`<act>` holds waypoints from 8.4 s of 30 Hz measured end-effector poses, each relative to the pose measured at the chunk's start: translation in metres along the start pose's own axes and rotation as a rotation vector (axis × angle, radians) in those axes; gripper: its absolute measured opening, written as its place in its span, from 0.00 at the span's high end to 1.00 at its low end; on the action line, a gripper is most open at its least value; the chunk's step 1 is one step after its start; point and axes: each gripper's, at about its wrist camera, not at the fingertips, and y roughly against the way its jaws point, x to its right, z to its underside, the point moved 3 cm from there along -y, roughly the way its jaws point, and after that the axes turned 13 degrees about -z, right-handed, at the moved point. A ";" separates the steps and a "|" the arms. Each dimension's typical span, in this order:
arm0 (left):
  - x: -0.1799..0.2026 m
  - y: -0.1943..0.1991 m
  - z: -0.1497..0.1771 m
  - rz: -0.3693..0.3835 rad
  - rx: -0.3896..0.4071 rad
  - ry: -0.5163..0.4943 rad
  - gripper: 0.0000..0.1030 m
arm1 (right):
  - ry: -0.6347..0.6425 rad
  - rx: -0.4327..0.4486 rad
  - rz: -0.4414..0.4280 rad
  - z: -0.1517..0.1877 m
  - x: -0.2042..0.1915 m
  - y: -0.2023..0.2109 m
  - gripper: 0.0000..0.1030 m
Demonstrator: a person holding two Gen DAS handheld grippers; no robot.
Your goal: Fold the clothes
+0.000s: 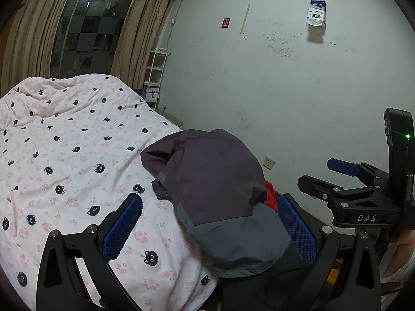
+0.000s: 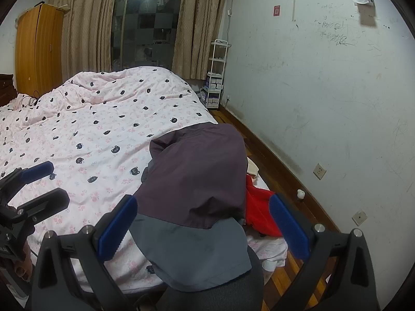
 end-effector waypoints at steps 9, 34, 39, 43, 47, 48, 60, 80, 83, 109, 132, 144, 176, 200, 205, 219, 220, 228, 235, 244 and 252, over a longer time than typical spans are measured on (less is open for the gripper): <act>0.000 -0.001 -0.002 -0.004 -0.008 -0.009 0.00 | -0.012 0.000 -0.008 0.000 0.001 0.000 0.00; 0.002 -0.003 0.002 -0.002 -0.009 0.000 0.00 | -0.007 -0.011 -0.008 0.001 0.000 -0.003 0.00; 0.002 -0.004 0.002 -0.001 -0.011 0.001 0.00 | -0.008 -0.014 -0.008 0.002 0.000 -0.005 0.00; 0.002 -0.006 0.003 -0.001 -0.015 0.002 0.00 | -0.011 -0.018 -0.011 0.002 0.001 -0.007 0.00; 0.001 -0.008 0.003 -0.001 -0.022 0.005 0.00 | -0.014 -0.029 -0.021 0.004 0.002 -0.012 0.00; 0.001 -0.009 0.004 -0.002 -0.023 0.005 0.00 | -0.014 -0.034 -0.027 0.005 0.002 -0.014 0.00; -0.006 -0.014 0.006 -0.008 -0.043 0.006 0.00 | 0.012 -0.109 -0.067 0.027 -0.006 -0.054 0.00; -0.024 -0.013 0.010 -0.020 -0.066 0.019 0.00 | 0.193 -0.168 -0.085 0.071 -0.064 -0.120 0.00; -0.031 -0.011 0.010 -0.025 -0.065 0.032 0.00 | 0.259 -0.147 -0.048 0.075 -0.076 -0.128 0.00; -0.055 -0.028 0.021 -0.034 -0.112 0.065 0.00 | 0.262 -0.201 -0.078 0.050 -0.063 -0.161 0.88; -0.153 0.036 0.054 -0.267 -0.077 0.196 0.00 | 0.135 -0.226 -0.688 -0.051 -0.208 -0.189 0.89; -0.218 0.071 0.085 -0.347 -0.074 0.319 0.00 | 0.123 -0.319 -1.029 -0.075 -0.317 -0.193 0.89; -0.175 0.019 0.097 0.052 -0.212 0.274 0.90 | 0.418 -0.394 -0.946 -0.079 -0.319 -0.162 0.19; -0.175 0.023 0.105 0.058 -0.220 0.304 0.90 | 0.897 -1.006 -0.433 0.029 -0.457 -0.329 0.94; -0.182 0.037 0.096 0.035 -0.178 0.319 0.90 | 0.759 -0.912 -0.540 -0.036 -0.455 -0.315 0.96; -0.255 0.139 0.022 -0.328 0.049 0.374 0.90 | 0.533 -0.496 -1.034 -0.234 -0.570 -0.179 0.96; -0.261 0.154 0.016 -0.370 0.065 0.369 0.90 | 0.519 -0.466 -1.077 -0.247 -0.579 -0.166 0.96; -0.250 0.199 -0.035 -0.555 0.151 0.293 0.90 | 0.291 -0.302 -1.394 -0.329 -0.577 -0.111 0.96; -0.232 0.146 -0.020 -0.457 0.024 0.227 0.90 | 0.136 -0.361 -1.346 -0.308 -0.489 -0.201 0.96; -0.156 0.019 0.047 -0.234 -0.246 0.191 0.90 | 0.001 -0.590 -1.051 -0.183 -0.341 -0.358 0.96; -0.095 -0.049 0.079 -0.157 -0.346 0.158 0.90 | -0.119 -0.647 -0.880 -0.117 -0.239 -0.421 0.96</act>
